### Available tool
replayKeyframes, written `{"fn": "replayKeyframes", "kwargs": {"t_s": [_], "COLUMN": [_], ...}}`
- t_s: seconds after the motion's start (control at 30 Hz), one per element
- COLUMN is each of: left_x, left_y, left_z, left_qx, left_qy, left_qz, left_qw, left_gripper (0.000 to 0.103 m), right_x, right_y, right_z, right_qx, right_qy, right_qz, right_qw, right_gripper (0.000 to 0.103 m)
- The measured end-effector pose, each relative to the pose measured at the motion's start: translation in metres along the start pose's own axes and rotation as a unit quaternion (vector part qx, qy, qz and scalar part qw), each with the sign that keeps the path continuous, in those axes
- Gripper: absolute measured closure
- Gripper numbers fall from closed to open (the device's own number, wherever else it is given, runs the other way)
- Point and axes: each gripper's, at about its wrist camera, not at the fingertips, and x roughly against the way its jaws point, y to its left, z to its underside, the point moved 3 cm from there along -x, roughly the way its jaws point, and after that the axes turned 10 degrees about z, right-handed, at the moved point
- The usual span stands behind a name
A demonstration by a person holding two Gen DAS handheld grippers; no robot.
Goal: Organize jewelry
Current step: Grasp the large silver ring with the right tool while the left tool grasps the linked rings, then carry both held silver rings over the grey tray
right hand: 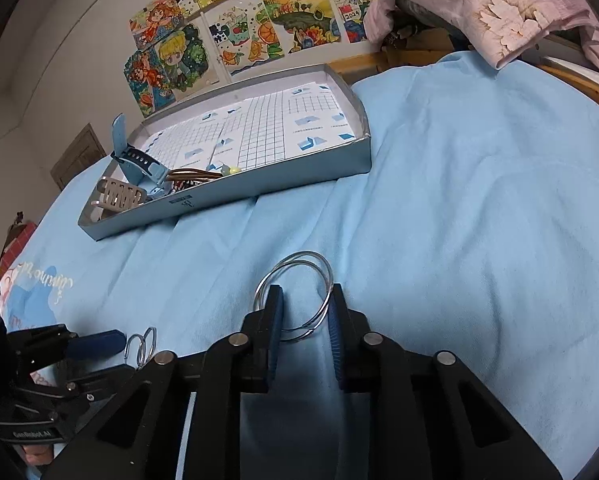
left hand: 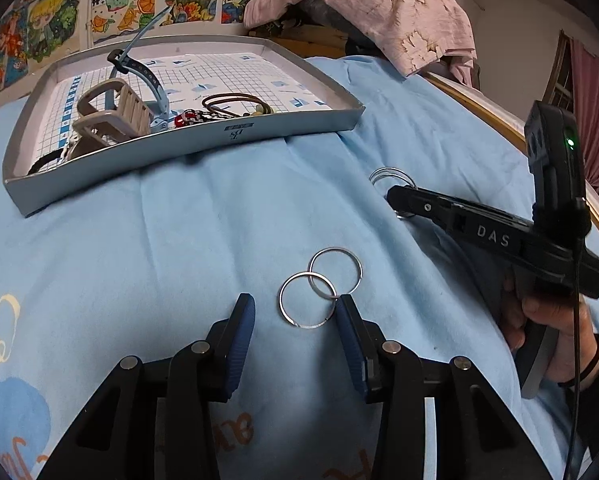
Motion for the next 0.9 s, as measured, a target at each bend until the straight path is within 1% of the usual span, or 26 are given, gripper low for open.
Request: {"fn": "replayKeyframes", "kwargs": {"t_s": [0.03,0.1,0.27,0.3,0.33,0.4,0.47,0.6,0.73,0.9], "left_x": [-0.001,-0.005,-0.003,-0.002,-0.002,0.001,0.003,0.01,0.018,0.032], "left_y": [0.0,0.002,0.002,0.001,0.002,0.003,0.003,0.001,-0.002,-0.006], "left_z": [-0.001,-0.003,0.0,0.001,0.001,0.001,0.003,0.008,0.011,0.011], "left_qx": [0.0,0.005,0.0,-0.002,-0.001,0.002,0.0,-0.007,-0.014,-0.026], "left_qy": [0.0,0.002,-0.003,-0.006,-0.006,-0.008,-0.01,-0.018,-0.021,-0.021], "left_qz": [0.0,-0.001,-0.002,-0.004,-0.008,-0.003,-0.003,0.002,-0.001,-0.012], "left_qw": [1.0,1.0,1.0,1.0,1.0,1.0,0.9999,0.9998,0.9997,0.9994], "left_gripper": [0.07,0.076,0.076,0.091,0.098,0.098,0.098,0.098,0.098,0.098], "right_x": [0.001,0.003,0.004,0.004,0.004,0.006,0.009,0.016,0.026,0.037], "right_y": [0.0,-0.001,-0.002,-0.002,-0.003,-0.004,-0.005,-0.003,0.012,0.027], "right_z": [0.0,0.001,0.003,0.003,0.004,0.004,0.006,0.007,0.011,0.016], "right_qx": [0.0,-0.003,-0.007,-0.007,-0.006,-0.007,-0.011,-0.01,0.022,0.057], "right_qy": [-0.002,-0.006,-0.01,-0.012,-0.014,-0.02,-0.026,-0.04,-0.056,-0.076], "right_qz": [-0.001,-0.005,-0.01,-0.011,-0.012,-0.014,-0.018,-0.03,-0.04,-0.039], "right_qw": [1.0,1.0,1.0,1.0,1.0,1.0,0.999,0.999,0.997,0.995], "right_gripper": [0.087,0.088,0.088,0.088,0.089,0.092,0.093,0.099,0.1,0.1]}}
